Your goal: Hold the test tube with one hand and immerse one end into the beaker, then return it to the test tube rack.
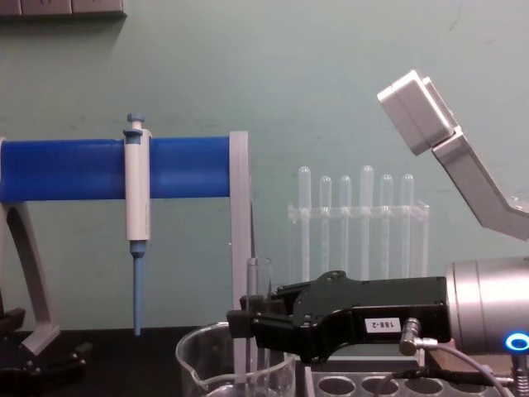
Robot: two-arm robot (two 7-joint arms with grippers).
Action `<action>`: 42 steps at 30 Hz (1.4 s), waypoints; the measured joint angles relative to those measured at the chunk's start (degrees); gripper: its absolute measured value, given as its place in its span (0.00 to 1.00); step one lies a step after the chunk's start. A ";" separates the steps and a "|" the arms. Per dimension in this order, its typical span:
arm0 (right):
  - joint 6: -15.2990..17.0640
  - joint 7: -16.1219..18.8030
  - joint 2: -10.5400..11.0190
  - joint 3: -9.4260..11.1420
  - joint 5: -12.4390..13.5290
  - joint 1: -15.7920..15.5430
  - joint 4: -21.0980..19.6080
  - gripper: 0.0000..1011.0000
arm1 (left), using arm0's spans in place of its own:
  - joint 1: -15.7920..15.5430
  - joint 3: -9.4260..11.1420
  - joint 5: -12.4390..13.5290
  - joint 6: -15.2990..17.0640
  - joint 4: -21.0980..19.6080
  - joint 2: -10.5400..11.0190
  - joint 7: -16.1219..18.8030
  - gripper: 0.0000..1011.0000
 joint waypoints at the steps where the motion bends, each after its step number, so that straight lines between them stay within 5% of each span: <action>1: 0.00 0.00 0.01 0.00 0.00 0.00 0.00 0.23 | 0.00 0.00 0.00 0.00 0.00 0.00 0.00 0.99; 42: -0.04 -0.08 0.05 -0.09 0.07 0.09 -0.08 0.23 | 0.00 0.00 0.00 0.00 0.00 0.00 0.00 0.99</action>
